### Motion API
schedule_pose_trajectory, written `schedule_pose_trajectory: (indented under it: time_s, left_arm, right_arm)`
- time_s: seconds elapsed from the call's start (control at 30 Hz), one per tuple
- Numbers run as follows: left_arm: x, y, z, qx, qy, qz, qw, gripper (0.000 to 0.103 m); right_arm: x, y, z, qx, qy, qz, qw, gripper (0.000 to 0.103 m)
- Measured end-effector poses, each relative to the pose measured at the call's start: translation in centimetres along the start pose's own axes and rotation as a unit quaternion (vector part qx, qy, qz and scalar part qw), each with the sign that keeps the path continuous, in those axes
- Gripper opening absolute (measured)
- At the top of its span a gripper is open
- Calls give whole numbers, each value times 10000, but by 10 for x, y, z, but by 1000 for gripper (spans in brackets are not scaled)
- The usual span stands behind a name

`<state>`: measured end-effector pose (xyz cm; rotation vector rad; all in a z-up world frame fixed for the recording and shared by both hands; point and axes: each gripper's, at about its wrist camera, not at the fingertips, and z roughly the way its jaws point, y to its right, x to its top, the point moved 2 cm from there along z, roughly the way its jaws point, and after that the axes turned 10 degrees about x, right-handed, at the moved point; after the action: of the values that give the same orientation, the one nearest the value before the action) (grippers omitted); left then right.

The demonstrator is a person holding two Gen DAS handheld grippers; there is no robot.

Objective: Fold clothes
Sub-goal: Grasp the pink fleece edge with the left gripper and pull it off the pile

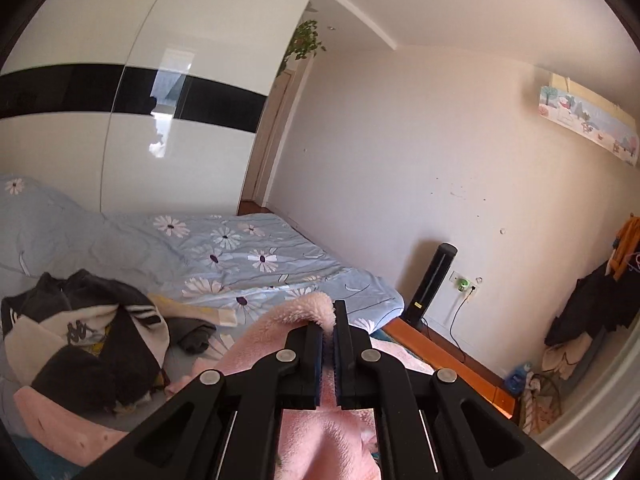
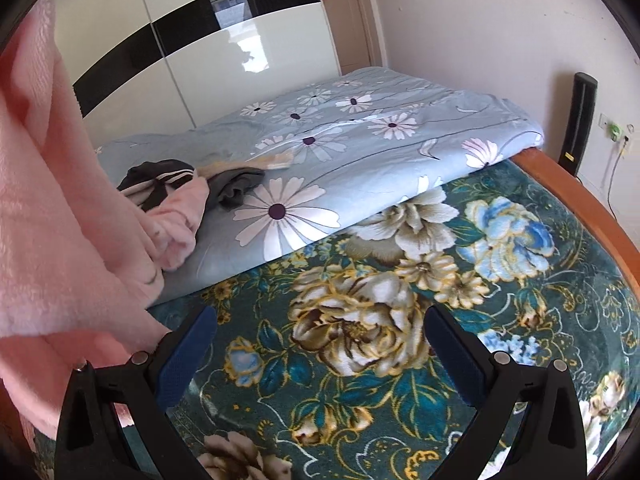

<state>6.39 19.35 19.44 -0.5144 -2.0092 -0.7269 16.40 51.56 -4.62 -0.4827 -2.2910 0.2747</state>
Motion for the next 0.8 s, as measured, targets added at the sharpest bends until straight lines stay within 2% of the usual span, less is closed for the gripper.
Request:
schedule_pose_trajectory:
  time_s: [0.13,0.23,0.3,0.4,0.53,0.63,0.73,0.8]
  left_arm:
    - [-64,-57,-5,649,-602,-170,9959,4]
    - [-121,-121,-24,1323,-1073,-629,9834,4]
    - [-154,-167,-49,1797,-1233,-1073,9701,4]
    - [-194,-227,-96,2447,-1319,-1666,9460,4]
    - [-226,-282,-149,3140,-1241,-1949,9209,4]
    - [-246,-317,-181,3571,-1186,-2174,9006,4]
    - [-273,-348,-194,3861,-1419,-2503,8764,4]
    - [-294,-360,-196,3909,-1607,-2723,8644,5]
  right_arm:
    - [-17,30,-12,-192,-107,261,9994,103]
    - [-28,37,-16,-201,-160,220,9994,103]
    - [-34,36,-13,-85,-218,150,9996,103]
    - [-40,23,-9,333,-202,41,9992,103]
    - [-39,-4,-1,929,-132,17,9956,103]
    - [-38,-25,5,1236,-96,87,9923,103]
    - [-39,-43,18,1297,-174,279,9910,103]
    - [-42,-56,29,1412,-350,306,9889,103]
